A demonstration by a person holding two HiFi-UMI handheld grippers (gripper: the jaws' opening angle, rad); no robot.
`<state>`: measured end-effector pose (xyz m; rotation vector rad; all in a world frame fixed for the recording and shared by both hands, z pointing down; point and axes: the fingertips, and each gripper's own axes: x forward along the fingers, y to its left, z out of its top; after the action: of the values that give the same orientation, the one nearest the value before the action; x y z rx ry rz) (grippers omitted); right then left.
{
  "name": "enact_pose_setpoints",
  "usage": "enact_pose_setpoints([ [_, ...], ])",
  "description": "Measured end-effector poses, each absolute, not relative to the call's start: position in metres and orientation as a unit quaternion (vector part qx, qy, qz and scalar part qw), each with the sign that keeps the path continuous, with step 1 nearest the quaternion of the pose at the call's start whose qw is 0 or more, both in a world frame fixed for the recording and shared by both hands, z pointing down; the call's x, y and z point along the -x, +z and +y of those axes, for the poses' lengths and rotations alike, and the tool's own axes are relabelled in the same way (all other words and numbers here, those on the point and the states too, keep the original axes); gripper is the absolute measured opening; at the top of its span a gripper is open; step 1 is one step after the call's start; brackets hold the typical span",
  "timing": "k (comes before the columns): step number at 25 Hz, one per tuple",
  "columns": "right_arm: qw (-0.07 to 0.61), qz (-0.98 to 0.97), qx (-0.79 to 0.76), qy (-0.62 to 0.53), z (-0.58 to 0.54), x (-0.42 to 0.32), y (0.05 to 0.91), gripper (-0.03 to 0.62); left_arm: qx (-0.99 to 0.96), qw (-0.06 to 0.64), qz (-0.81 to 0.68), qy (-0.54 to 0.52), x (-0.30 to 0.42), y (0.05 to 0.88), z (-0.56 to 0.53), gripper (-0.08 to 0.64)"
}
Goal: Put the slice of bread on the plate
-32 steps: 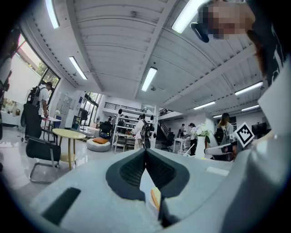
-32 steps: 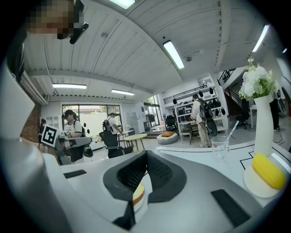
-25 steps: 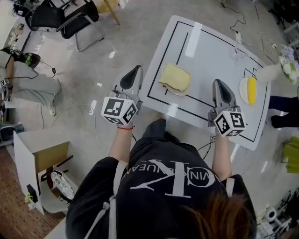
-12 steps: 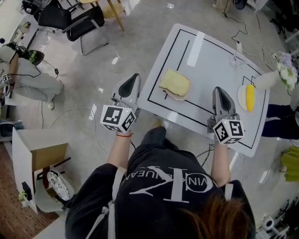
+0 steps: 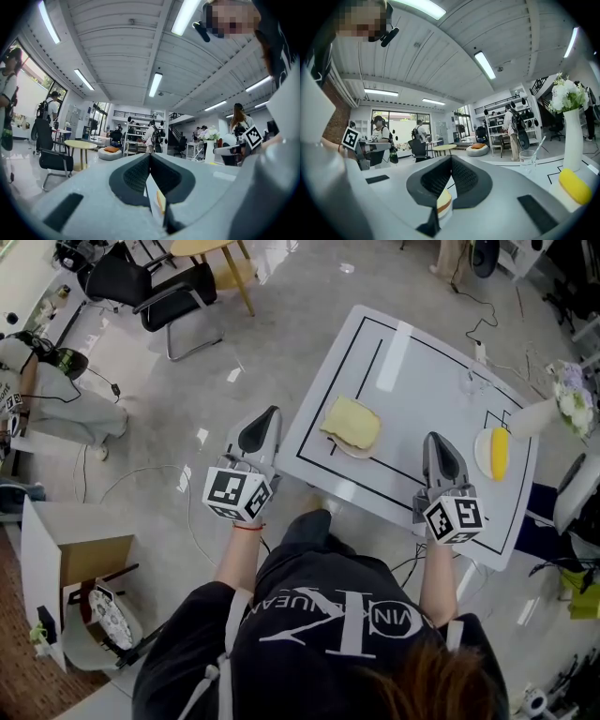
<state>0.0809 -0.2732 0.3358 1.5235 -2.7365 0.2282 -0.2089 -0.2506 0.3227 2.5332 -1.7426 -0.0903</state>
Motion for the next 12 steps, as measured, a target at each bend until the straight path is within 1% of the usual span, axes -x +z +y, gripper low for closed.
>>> enact_pose_setpoints([
  [12, 0.0, -0.867, -0.491, 0.084, -0.2765, -0.0851, 0.3441, 0.0, -0.822, 0.036, -0.567, -0.029, 0.21, 0.3266, -0.2556, 0.005],
])
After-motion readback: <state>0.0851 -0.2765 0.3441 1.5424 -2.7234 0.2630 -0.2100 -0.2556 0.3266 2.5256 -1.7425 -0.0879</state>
